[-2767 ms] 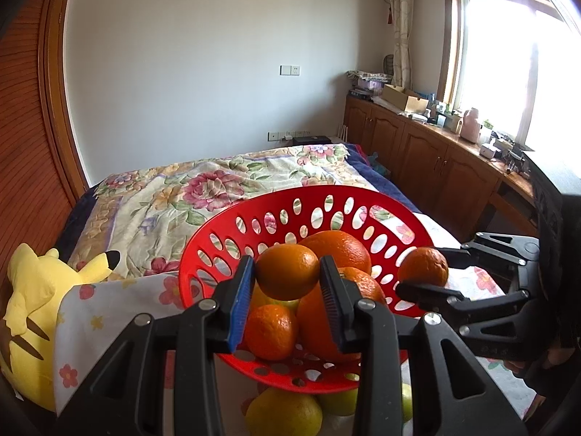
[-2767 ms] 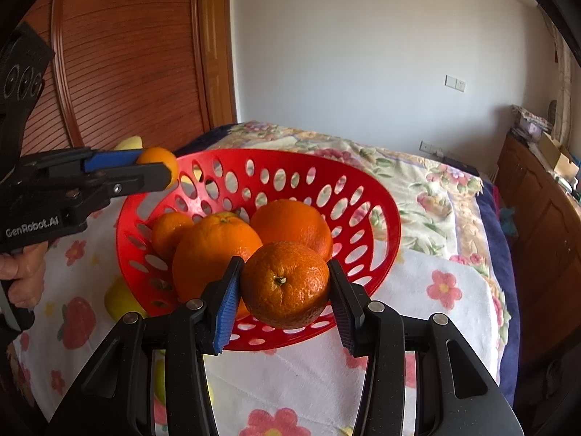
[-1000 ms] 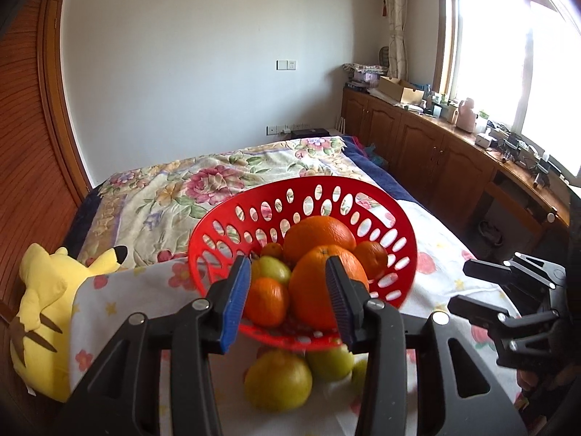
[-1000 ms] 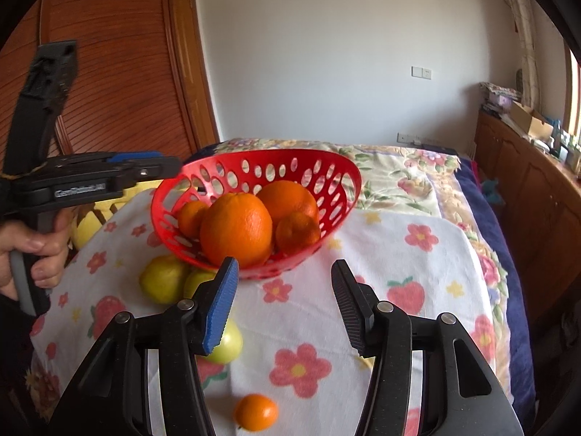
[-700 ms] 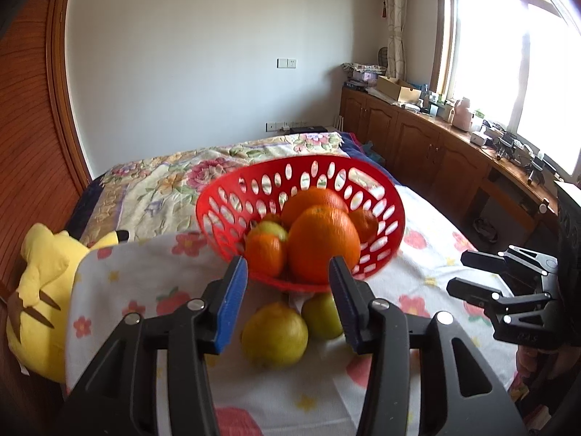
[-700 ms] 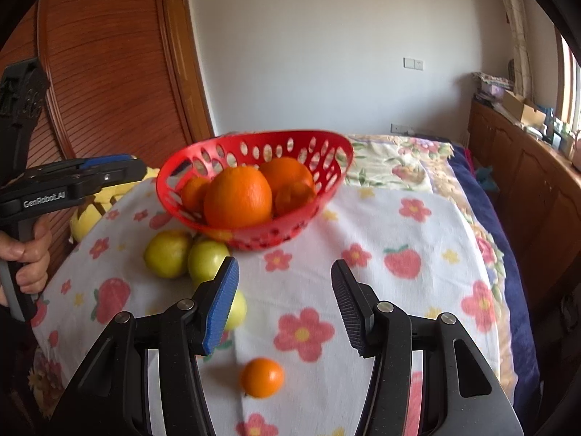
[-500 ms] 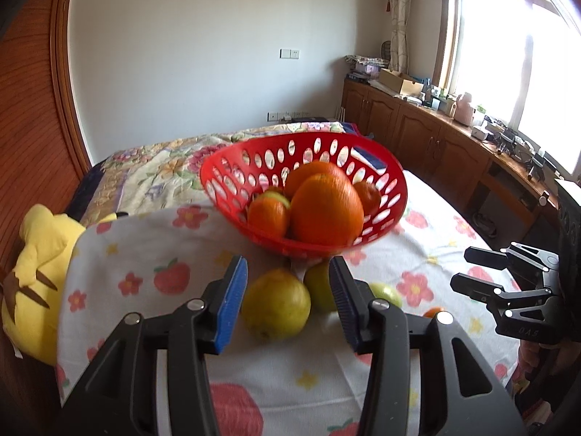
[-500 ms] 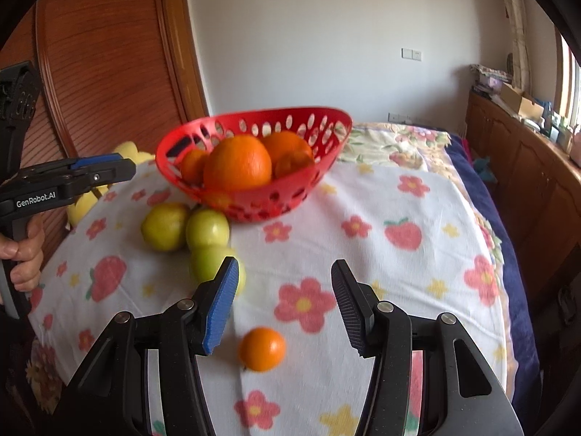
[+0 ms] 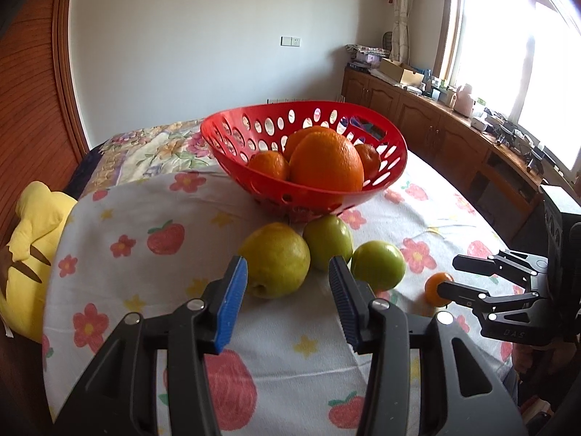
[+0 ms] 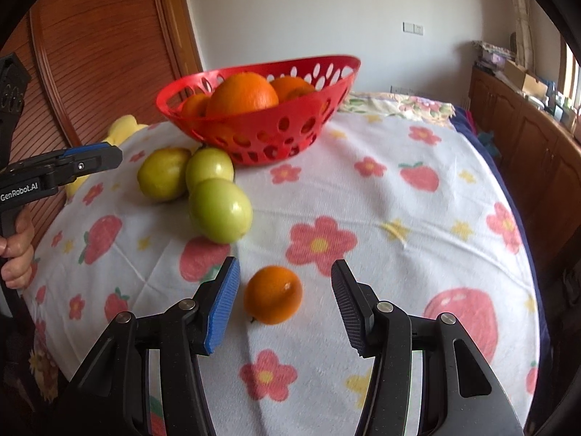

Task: Organize fruits
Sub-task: 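Close the right tool on the orange tangerine on the cloth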

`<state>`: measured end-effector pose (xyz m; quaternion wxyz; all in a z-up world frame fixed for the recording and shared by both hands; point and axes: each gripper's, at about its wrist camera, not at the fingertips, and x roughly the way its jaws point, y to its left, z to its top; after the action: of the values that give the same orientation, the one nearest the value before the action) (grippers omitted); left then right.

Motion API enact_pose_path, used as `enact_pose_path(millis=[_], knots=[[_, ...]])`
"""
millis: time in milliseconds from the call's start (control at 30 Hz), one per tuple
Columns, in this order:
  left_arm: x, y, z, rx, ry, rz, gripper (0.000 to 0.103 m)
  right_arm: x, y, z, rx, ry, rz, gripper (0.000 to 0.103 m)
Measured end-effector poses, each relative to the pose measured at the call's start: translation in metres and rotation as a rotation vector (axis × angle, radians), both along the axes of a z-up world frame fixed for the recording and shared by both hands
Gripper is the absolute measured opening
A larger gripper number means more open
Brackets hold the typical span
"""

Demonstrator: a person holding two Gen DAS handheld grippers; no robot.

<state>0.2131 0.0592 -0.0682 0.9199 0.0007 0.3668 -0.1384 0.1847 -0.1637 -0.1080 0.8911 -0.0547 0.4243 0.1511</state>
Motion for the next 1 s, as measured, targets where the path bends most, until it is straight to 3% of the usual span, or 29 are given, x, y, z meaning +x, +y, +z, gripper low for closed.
enact_pose_path(millis=[333,500,1000], knots=[[0.000,-0.003,-0.011,-0.006,0.026,-0.004,0.048,0.005,0.003,-0.018,-0.002,0.061,0.010,0.049],[0.004,-0.004,-0.013,-0.014,0.039,-0.008,0.053,0.004,0.009,-0.022,-0.025,0.055,0.026,0.037],[0.038,-0.012,-0.020,0.040,0.062,-0.002,0.056,0.000,0.007,-0.023,-0.005,0.027,0.032,0.036]])
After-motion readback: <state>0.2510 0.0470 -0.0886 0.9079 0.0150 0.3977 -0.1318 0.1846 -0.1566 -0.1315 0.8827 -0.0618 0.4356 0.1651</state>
